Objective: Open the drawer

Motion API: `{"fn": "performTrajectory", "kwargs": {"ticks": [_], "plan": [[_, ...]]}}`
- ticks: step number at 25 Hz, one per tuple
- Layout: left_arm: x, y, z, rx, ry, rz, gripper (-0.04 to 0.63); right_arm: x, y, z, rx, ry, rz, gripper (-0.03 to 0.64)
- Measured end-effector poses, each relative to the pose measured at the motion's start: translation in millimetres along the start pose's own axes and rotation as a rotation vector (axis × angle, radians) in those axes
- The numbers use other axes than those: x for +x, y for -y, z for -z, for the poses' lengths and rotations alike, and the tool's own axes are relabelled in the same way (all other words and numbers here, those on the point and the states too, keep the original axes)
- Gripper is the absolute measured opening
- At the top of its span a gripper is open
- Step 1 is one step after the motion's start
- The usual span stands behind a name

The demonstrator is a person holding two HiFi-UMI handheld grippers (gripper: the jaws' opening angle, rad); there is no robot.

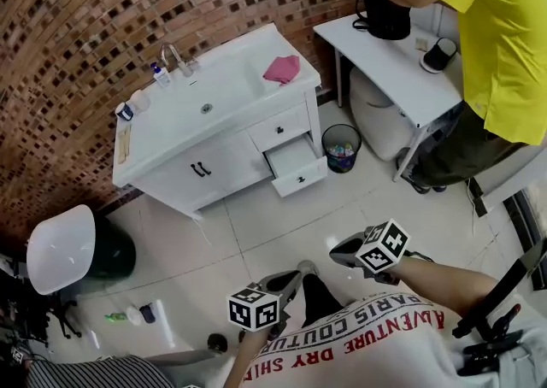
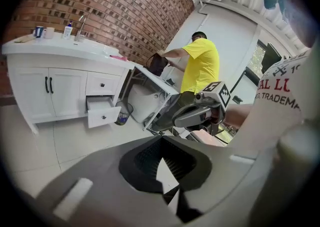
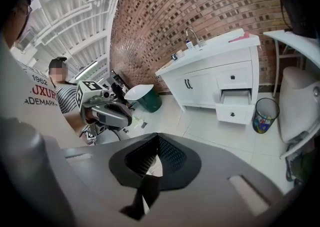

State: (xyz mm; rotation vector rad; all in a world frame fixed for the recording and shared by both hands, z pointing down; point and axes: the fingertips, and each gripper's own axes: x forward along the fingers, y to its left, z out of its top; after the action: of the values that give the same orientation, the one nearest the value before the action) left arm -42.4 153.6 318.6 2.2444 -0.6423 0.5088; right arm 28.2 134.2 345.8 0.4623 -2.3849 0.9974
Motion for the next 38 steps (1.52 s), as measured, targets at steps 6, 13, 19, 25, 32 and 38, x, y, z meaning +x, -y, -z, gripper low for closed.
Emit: {"fn": "performTrajectory", "kwargs": {"ticks": [6, 13, 19, 25, 32, 38], "plan": [[-0.5, 62.7, 25.8, 0.011, 0.007, -0.025, -0.017, -37.6, -38.3, 39.7, -0.004, 0.007, -0.049, 0.008], [2.8, 75.4, 25.2, 0.055, -0.045, -0.047, -0.017, -51.1, -59.2, 33.9, -0.007, 0.054, -0.063, 0.007], [-10.6, 79.4, 22.7, 0.073, -0.053, -0.053, -0.017, -49.2, -76.3, 35.6, -0.017, 0.038, -0.074, 0.007], [-24.0, 84.2, 26.8, 0.082, -0.049, -0.055, -0.017, -49.6, -81.0, 37.3, -0.019, 0.049, -0.040, 0.006], [-27.2, 89.5, 39.6, 0.075, -0.047, -0.054, -0.017, -46.9, -89.5, 46.5, -0.018, 0.031, -0.050, 0.007], [-29.8, 90.2, 45.3, 0.076, -0.041, -0.061, -0.017, -42.5, -94.5, 50.5, -0.020, 0.024, -0.061, 0.007]]}}
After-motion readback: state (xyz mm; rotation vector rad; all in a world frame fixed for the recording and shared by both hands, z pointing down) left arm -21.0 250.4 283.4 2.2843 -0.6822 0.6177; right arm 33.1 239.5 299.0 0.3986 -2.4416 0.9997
